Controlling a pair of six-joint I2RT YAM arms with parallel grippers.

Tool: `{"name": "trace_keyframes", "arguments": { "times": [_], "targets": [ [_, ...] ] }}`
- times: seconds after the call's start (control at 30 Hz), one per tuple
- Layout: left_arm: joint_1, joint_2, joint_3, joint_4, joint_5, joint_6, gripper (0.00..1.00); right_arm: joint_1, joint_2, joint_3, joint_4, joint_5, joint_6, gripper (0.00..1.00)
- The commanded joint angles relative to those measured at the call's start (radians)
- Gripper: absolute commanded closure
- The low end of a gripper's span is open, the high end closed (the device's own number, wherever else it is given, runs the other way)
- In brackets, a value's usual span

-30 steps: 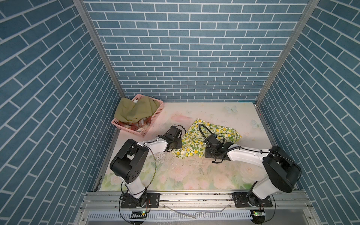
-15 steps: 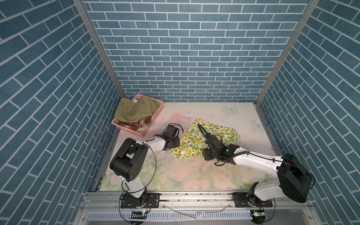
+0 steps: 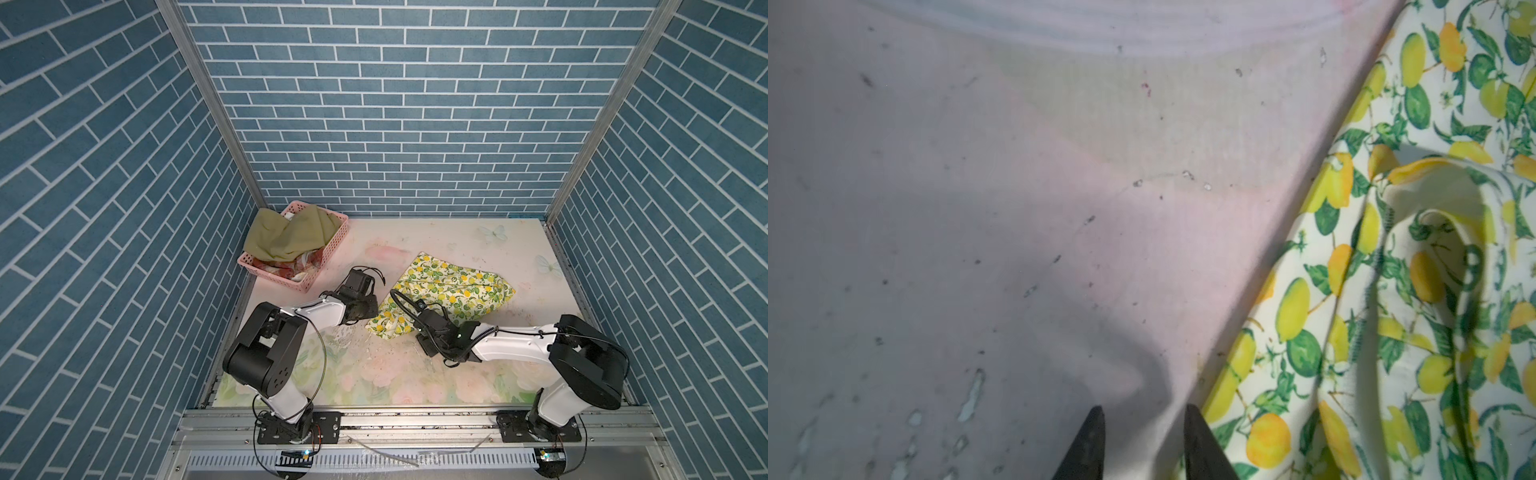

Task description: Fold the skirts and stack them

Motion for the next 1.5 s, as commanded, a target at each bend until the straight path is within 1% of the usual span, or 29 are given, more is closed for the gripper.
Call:
{"name": "trace_keyframes", "arguments": {
  "times": [0.0, 0.07, 0.2, 0.23, 0.27, 0.3, 0.43, 0.7, 0.8, 0.83, 0.97, 1.07, 1.1, 1.17, 1.2, 1.23, 1.3, 1.4, 1.47],
  "targets": [
    [0.016, -0.014, -0.030, -0.045, 0.001, 0.005, 0.65, 0.006, 0.043, 0.023, 0.057, 0.108, -0.018, 0.39],
    [0.018, -0.021, -0.033, -0.046, 0.002, 0.002, 0.65, 0.006, 0.067, 0.030, 0.055, 0.122, 0.002, 0.48],
    [0.018, -0.025, -0.037, -0.042, 0.007, -0.001, 0.63, 0.005, 0.105, 0.037, 0.062, 0.123, 0.015, 0.73],
    [0.017, -0.025, -0.036, -0.043, 0.008, -0.001, 0.62, 0.004, 0.111, 0.037, 0.061, 0.125, 0.015, 0.81],
    [0.018, -0.025, -0.037, -0.045, 0.009, -0.002, 0.61, 0.004, 0.111, 0.036, 0.063, 0.126, 0.015, 0.93],
    [0.018, -0.028, -0.039, -0.048, 0.010, -0.002, 0.60, 0.003, 0.103, 0.031, 0.064, 0.128, 0.016, 1.00],
    [0.018, -0.044, -0.042, -0.056, 0.025, -0.007, 0.56, -0.002, 0.017, -0.015, 0.058, 0.139, 0.041, 1.00],
    [0.017, -0.090, -0.069, -0.087, 0.062, -0.018, 0.54, -0.021, -0.251, -0.171, -0.008, 0.177, 0.095, 1.00],
    [0.016, -0.087, -0.082, -0.082, 0.094, -0.023, 0.54, -0.027, -0.320, -0.214, -0.021, 0.193, 0.116, 1.00],
    [0.012, -0.084, -0.108, -0.078, 0.100, -0.024, 0.54, -0.028, -0.336, -0.224, -0.021, 0.195, 0.122, 1.00],
    [-0.018, -0.068, -0.112, -0.093, 0.083, 0.000, 0.53, -0.032, -0.384, -0.251, -0.019, 0.198, 0.138, 1.00],
    [-0.043, -0.048, -0.097, -0.124, 0.068, 0.016, 0.58, -0.034, -0.409, -0.251, -0.034, 0.207, 0.138, 1.00],
    [-0.050, -0.044, -0.096, -0.132, 0.065, 0.020, 0.61, -0.036, -0.425, -0.251, -0.041, 0.210, 0.136, 1.00],
    [-0.058, -0.032, -0.100, -0.135, 0.058, 0.022, 0.83, -0.042, -0.461, -0.257, -0.052, 0.213, 0.132, 1.00],
    [-0.058, -0.025, -0.104, -0.127, 0.062, 0.017, 0.98, -0.047, -0.485, -0.260, -0.063, 0.220, 0.130, 1.00],
    [-0.059, -0.018, -0.104, -0.119, 0.067, 0.015, 1.00, -0.051, -0.505, -0.263, -0.073, 0.228, 0.127, 1.00],
    [-0.061, -0.012, -0.097, -0.106, 0.066, 0.002, 1.00, -0.069, -0.564, -0.270, -0.110, 0.247, 0.125, 1.00],
    [-0.061, -0.033, -0.077, -0.108, 0.032, -0.008, 1.00, -0.111, -0.664, -0.276, -0.184, 0.263, 0.128, 1.00],
    [-0.058, -0.050, -0.039, -0.116, 0.010, -0.013, 1.00, -0.145, -0.731, -0.272, -0.229, 0.263, 0.122, 1.00]
  ]
}}
